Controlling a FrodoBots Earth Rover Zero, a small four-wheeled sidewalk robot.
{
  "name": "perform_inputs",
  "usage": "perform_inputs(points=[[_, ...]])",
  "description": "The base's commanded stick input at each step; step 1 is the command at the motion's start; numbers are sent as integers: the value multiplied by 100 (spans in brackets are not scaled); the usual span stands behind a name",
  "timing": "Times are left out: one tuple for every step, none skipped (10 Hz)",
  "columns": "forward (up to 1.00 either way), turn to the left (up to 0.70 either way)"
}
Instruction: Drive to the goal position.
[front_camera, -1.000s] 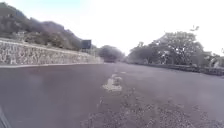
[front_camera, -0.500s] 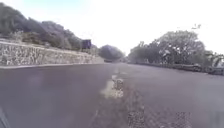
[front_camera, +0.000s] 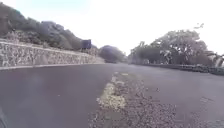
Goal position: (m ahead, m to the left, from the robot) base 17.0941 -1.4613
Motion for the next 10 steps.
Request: perform_inputs(points=[[70,0],[70,0],[70,0],[70,0],[70,0],[70,0],[70,0],[70,0],[70,0],[70,0]])
